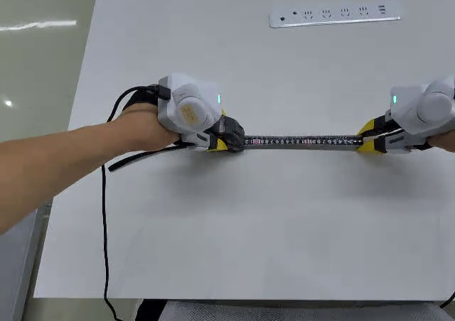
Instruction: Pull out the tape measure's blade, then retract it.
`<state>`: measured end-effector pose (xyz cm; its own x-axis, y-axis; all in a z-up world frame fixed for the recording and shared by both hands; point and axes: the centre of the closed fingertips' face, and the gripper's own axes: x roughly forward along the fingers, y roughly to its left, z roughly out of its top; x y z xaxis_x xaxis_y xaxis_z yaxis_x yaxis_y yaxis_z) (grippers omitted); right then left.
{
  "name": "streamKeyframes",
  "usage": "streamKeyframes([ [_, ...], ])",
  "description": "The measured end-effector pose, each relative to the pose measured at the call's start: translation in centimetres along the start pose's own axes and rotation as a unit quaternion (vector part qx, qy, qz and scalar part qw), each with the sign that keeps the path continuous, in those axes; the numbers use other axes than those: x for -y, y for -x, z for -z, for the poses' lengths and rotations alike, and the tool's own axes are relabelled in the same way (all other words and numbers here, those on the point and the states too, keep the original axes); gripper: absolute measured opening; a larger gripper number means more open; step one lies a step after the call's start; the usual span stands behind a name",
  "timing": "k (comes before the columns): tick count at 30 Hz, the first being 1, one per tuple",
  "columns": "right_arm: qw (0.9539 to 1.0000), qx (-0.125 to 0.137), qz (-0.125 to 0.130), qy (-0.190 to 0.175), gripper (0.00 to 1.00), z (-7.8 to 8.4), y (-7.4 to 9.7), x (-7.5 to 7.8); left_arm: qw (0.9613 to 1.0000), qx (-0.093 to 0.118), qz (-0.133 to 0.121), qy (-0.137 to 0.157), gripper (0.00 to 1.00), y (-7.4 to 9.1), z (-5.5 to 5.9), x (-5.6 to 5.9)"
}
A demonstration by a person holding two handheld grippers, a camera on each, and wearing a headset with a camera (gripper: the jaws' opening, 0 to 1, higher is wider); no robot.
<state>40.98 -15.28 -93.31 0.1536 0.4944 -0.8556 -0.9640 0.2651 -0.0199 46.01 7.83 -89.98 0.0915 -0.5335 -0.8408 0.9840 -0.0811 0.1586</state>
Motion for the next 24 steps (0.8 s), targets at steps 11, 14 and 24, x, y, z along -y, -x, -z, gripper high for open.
streamKeyframes([
  [11, 0.9996, -0.013, 0.012, 0.024, 0.14, -0.19, -0.14, 0.15, 1.0, -0.001, -0.008, -0.004, 0.32, -0.1, -0.02, -0.09],
  [14, 0.9995, -0.017, 0.016, 0.023, 0.14, -0.2, -0.13, 0.21, 0.9999, -0.002, -0.011, -0.003, 0.33, -0.23, 0.07, -0.19],
  [24, 0.9986, -0.032, 0.018, 0.039, 0.15, -0.38, -0.19, 0.42, 0.9999, -0.001, -0.016, -0.002, 0.34, -0.39, 0.27, -0.46],
])
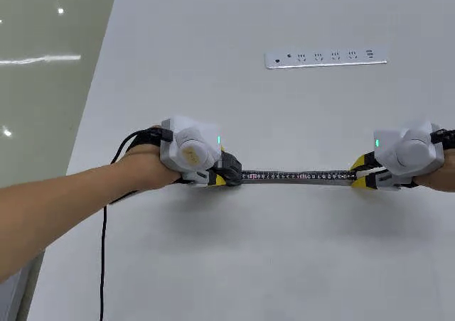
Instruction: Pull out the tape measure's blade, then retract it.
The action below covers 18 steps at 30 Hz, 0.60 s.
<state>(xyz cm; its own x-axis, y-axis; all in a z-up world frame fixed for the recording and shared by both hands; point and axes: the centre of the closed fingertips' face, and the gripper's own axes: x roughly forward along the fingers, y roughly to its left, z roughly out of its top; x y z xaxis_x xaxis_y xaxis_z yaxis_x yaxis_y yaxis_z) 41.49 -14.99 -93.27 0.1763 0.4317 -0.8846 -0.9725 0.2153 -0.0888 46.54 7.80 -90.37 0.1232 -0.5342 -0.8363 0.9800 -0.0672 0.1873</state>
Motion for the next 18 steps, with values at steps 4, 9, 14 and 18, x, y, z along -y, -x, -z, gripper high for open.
streamKeyframes([
  [4, 0.9999, -0.008, 0.001, 0.006, 0.16, 0.09, 0.14, 0.06, 1.0, -0.003, -0.003, 0.001, 0.34, -0.11, 0.08, -0.08],
  [9, 0.9998, -0.013, 0.004, 0.016, 0.16, 0.05, 0.21, 0.12, 1.0, 0.0, -0.007, 0.002, 0.35, -0.18, 0.05, -0.09],
  [14, 0.9996, -0.018, 0.009, 0.02, 0.16, 0.02, 0.25, 0.22, 0.9999, 0.002, -0.012, 0.007, 0.36, -0.31, -0.03, -0.17],
  [18, 0.9996, -0.019, 0.013, 0.017, 0.17, -0.07, 0.19, 0.29, 0.9997, 0.008, -0.017, 0.018, 0.39, -0.21, -0.26, -0.44],
])
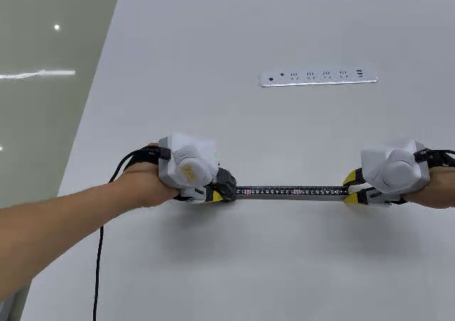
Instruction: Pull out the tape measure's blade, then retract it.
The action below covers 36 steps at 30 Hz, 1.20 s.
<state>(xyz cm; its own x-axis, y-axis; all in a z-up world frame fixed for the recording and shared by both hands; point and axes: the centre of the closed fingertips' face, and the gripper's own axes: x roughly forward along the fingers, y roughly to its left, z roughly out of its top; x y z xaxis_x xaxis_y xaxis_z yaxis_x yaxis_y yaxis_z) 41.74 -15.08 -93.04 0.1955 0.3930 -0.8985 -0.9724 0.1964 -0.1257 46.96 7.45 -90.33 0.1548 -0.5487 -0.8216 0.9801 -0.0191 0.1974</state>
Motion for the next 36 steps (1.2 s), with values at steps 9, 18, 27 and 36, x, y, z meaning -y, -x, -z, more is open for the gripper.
streamKeyframes([
  [9, 0.9997, 0.003, 0.01, -0.02, 0.18, -0.2, 0.0, 0.1, 0.9996, 0.006, -0.011, 0.027, 0.5, 0.4, 0.1, -0.3],
  [18, 0.998, 0.014, 0.033, -0.051, 0.21, -0.3, -0.1, 0.3, 0.9965, 0.012, -0.036, 0.074, 0.55, 1.4, 0.7, -0.7],
  [27, 0.9942, 0.02, 0.049, -0.093, 0.28, -0.3, 0.0, 0.2, 0.9906, 0.016, -0.063, 0.121, 0.59, 1.8, 1.2, -0.7],
  [36, 0.9885, 0.031, 0.062, -0.135, 0.33, -0.3, 0.4, 0.0, 0.9836, 0.016, -0.078, 0.162, 0.6, 2.2, 1.5, -0.5],
])
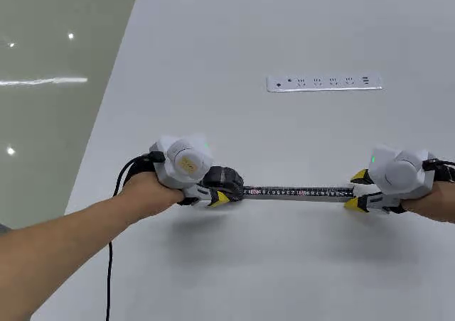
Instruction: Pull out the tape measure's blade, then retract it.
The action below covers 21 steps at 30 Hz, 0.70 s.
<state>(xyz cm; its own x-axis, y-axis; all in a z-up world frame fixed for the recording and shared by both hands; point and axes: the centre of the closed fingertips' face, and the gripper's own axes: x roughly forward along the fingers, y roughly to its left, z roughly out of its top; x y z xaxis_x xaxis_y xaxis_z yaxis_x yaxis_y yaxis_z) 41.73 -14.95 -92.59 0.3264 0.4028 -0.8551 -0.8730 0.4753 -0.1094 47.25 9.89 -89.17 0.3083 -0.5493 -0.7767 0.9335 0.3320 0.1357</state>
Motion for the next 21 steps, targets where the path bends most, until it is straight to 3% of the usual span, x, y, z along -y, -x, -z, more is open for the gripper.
streamKeyframes([
  [14, 0.9964, 0.03, 0.018, -0.077, 0.41, -0.5, 1.2, -0.2, 0.9966, 0.004, -0.025, 0.078, 0.65, 1.5, 0.6, 0.1],
  [21, 0.9927, 0.042, 0.026, -0.11, 0.44, -0.7, 2.1, -0.7, 0.9911, 0.011, -0.047, 0.124, 0.69, 2.5, 0.6, 0.1],
])
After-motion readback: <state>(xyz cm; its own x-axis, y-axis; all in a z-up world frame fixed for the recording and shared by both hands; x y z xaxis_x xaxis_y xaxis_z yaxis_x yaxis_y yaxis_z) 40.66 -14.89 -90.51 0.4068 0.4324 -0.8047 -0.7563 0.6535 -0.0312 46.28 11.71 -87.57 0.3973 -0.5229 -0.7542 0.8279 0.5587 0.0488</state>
